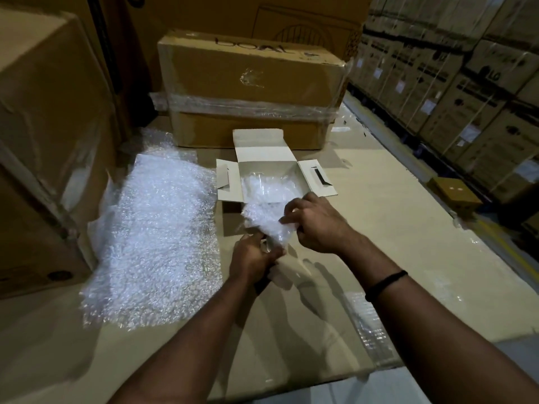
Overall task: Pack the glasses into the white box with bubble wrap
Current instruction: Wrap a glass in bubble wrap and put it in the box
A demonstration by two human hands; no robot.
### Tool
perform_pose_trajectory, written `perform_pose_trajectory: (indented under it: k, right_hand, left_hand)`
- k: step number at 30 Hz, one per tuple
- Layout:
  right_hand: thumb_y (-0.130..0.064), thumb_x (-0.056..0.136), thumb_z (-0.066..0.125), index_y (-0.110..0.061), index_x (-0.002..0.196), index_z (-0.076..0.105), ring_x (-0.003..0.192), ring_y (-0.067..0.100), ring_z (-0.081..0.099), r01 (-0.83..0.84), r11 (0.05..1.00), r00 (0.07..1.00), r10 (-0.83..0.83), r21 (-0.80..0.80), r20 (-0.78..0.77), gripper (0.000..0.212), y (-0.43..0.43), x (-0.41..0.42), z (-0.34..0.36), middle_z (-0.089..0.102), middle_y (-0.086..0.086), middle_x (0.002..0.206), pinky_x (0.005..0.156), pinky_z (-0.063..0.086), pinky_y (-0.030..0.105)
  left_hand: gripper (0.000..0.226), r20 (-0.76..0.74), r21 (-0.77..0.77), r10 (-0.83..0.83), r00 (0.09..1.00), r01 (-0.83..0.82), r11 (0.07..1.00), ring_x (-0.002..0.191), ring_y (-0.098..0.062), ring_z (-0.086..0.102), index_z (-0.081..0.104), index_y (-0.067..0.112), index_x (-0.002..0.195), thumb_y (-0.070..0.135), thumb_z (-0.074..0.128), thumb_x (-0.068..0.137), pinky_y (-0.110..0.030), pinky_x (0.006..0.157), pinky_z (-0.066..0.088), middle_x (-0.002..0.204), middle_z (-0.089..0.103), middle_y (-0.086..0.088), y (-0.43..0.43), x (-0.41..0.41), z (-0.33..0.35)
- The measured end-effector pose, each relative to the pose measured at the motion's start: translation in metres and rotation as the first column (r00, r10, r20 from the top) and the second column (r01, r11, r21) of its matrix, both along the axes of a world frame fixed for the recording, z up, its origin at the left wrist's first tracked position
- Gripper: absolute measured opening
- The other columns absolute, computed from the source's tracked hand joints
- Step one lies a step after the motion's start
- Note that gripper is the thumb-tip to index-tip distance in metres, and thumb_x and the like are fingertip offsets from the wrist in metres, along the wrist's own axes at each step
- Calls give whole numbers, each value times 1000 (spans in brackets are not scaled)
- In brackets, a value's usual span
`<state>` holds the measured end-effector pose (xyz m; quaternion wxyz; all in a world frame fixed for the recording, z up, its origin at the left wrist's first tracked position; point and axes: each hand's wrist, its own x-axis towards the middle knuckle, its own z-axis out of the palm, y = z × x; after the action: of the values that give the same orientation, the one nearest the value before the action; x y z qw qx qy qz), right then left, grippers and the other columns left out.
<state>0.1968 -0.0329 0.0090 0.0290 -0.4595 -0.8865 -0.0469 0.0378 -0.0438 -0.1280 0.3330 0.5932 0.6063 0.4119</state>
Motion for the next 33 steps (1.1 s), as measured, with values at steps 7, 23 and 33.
perform_pose_trajectory:
  k: [7,23,33]
  right_hand:
    - [-33,89,49,-24,125,56,128,24,37,173,927,939,-53,-332,340,38,-5,-17,14,60,2,124,106,25,43]
    - [-12,80,67,-31,111,70,102,20,50,-122,990,992,124,72,-17,36,24,-14,-4,69,-11,113,76,29,32]
    - [-18,93,46,-37,121,65,115,17,51,-74,954,991,102,-290,84,39,35,-15,13,66,-8,121,96,29,39]
  left_hand:
    - [78,-128,5,-56,990,57,998,93,-27,64,65,30,118,77,58,55,-40,79,54,103,69,-7,6,-5,3]
    - [56,-87,-9,16,996,-17,1000,76,-22,65,62,44,110,64,76,59,-39,62,58,89,65,2,10,1,-7]
    - [56,-193,34,19,981,-13,999,75,-19,62,66,38,107,66,74,60,-32,65,53,92,67,-1,10,-2,-7]
